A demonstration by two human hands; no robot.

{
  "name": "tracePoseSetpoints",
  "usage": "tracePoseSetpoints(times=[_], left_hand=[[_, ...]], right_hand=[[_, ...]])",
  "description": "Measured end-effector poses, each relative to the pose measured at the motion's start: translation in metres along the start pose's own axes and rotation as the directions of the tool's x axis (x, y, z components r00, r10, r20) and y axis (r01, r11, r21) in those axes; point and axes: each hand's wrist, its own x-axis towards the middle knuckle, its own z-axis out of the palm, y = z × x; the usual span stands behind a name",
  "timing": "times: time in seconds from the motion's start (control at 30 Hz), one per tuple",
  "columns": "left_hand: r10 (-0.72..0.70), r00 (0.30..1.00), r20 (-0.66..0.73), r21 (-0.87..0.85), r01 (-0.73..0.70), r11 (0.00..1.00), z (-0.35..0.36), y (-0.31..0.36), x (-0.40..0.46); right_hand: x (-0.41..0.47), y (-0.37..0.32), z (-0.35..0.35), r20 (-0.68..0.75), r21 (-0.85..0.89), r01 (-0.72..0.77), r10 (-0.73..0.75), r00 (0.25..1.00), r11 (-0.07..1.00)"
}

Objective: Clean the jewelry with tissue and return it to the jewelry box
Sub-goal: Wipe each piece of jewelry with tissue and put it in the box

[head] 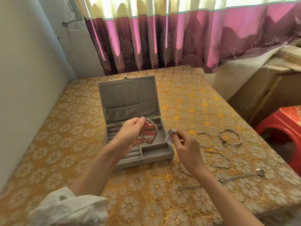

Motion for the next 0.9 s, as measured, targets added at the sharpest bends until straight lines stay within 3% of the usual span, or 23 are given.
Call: tracePoseSetpoints(times=[0.27,0.4,0.53,0.67,0.8,0.9], left_hand=[[-0.129,0.991,0.038,-0.006,0.129,0.992,0.018,-0.015,0.035],[-0.074,0.997,0.022,0.274,0.066,0.959,0.017,-0.019,0.042],[0.163,0.986,-0.048,0.594,-0.103,0.798,0.012,-0.022,0.049],[0.296,0.955,-0.003,0.799,-0.176,0.576,0.009,-0.020,0.046],[0.403,0.913,0.067,0.844,-0.267,0.464,0.008,-0.021,0.036],[0.359,0.898,0.254,0.856,-0.382,0.350,0.008,-0.027,0.030]], right_hand=[[0.007,0.021,-0.006,0.042,0.017,-0.153,0.152,0.987,0.988],[0.007,0.023,-0.008,0.095,-0.020,-0.181,0.183,0.979,0.983],[0.007,0.022,-0.010,0.111,-0.009,-0.193,0.192,0.975,0.981],[0.006,0.021,-0.012,0.121,0.002,-0.207,0.206,0.971,0.978],[0.004,0.020,-0.015,0.108,0.055,-0.218,0.212,0.971,0.974],[0.003,0.021,-0.020,0.079,0.066,-0.195,0.190,0.979,0.979]])
